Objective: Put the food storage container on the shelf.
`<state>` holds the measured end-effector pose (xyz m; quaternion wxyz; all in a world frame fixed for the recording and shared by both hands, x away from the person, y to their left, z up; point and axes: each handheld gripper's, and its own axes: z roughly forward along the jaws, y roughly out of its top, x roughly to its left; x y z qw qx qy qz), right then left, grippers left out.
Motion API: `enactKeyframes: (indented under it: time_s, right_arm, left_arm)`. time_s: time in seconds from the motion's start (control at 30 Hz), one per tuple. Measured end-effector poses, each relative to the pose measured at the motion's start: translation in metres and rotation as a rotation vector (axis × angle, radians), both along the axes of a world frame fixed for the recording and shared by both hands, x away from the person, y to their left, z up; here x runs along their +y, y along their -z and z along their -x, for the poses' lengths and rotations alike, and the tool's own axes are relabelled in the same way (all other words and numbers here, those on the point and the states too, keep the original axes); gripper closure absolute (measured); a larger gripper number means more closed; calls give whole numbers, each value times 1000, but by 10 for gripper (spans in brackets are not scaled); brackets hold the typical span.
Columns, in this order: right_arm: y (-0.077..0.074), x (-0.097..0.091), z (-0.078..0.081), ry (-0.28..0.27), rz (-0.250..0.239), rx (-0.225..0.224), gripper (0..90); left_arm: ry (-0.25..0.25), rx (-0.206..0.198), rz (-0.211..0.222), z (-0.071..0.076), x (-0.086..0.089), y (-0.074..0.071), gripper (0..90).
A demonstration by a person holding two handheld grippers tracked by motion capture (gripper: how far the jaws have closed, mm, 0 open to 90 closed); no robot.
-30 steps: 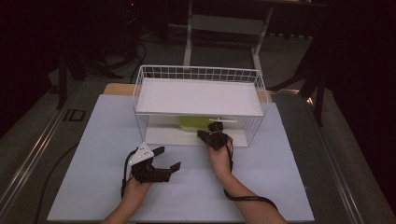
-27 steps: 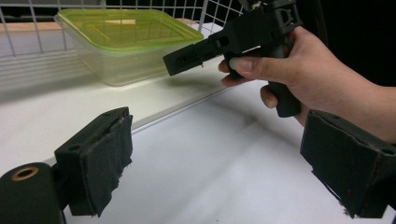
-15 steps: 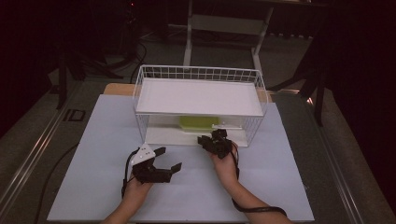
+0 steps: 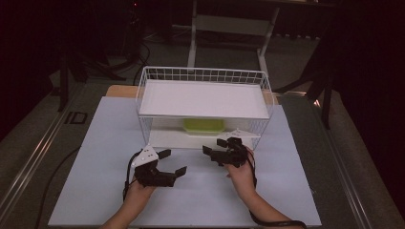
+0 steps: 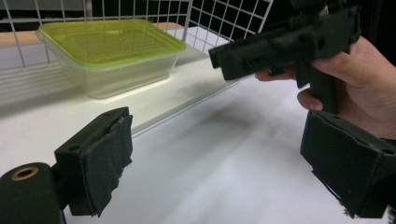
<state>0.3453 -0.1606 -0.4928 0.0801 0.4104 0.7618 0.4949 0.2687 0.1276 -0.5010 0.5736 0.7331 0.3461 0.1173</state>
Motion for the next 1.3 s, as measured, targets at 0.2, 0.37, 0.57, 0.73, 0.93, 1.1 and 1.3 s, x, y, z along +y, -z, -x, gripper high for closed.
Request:
enactKeyframes:
  time_s: [0.2,0.37,0.57,0.73,0.93,1.1,1.3]
  right_arm:
    - [0,-12,11,-19,34,-39,169]
    - [0,-24,20,-29,47,-45,169]
    - [-3,-39,34,-42,51,-49,171]
    - [-6,-50,45,-53,51,-50,172]
    - [-10,-62,57,-60,54,-65,172]
    - [-11,-72,67,-57,56,-69,173]
    - [-9,-85,77,-50,80,-84,175]
  left_arm:
    - [26,-9,-16,4,0,-10,101]
    - [31,-9,-14,8,4,-14,101]
    - [28,-11,-14,14,11,-14,101]
    - [28,1,-4,18,19,-11,101]
    - [36,11,-21,26,24,-6,101]
    - [37,29,-12,31,30,-3,101]
    - [29,25,-35,38,37,1,101]
